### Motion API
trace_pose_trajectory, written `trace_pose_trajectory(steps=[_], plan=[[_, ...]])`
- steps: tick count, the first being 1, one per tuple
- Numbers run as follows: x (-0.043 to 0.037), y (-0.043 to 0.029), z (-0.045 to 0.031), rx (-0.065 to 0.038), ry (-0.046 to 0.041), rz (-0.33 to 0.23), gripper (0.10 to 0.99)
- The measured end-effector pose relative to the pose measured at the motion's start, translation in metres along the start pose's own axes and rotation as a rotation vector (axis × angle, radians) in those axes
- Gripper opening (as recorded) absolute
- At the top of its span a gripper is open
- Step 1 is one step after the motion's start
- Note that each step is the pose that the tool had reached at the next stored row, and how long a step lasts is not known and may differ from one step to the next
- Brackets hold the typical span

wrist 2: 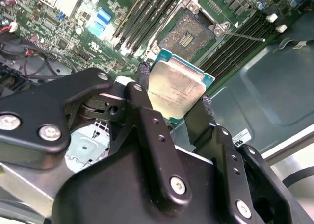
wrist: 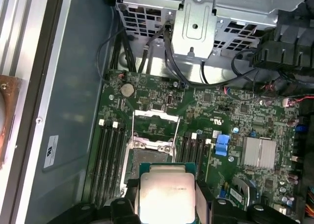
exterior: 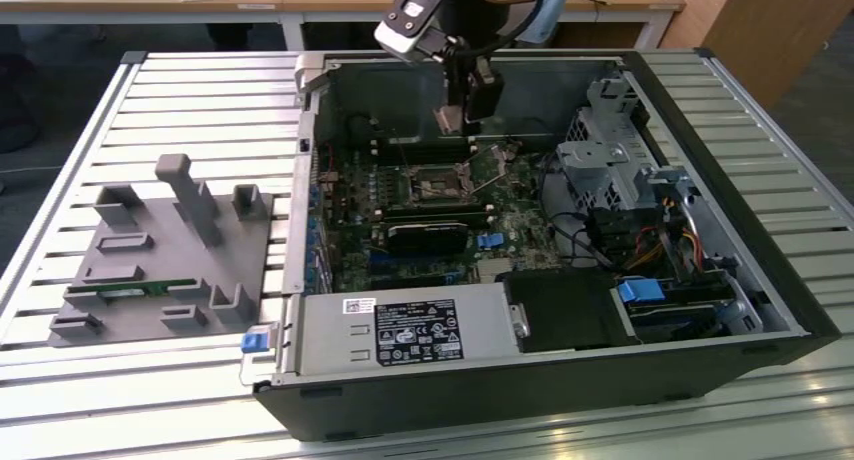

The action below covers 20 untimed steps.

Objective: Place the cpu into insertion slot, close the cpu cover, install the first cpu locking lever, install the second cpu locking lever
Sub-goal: 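Place the cpu into insertion slot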

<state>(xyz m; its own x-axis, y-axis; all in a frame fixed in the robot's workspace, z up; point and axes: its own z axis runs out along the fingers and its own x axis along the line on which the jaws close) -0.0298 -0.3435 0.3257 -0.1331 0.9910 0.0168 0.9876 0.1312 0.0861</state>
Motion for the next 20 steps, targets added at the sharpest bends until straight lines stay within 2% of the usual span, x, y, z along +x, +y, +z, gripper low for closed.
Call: trace_pose_trajectory(steps=[6,14,20], plan=[[0.0005,-0.0045,0.0018,0.000,0.0001,0.001,0.541],[0.0007,-0.0062,0.0065,0.000,-0.0002,0.002,0.541],[0.0019,-0.0064,0.0113,0.000,-0.0038,0.038,0.541]])
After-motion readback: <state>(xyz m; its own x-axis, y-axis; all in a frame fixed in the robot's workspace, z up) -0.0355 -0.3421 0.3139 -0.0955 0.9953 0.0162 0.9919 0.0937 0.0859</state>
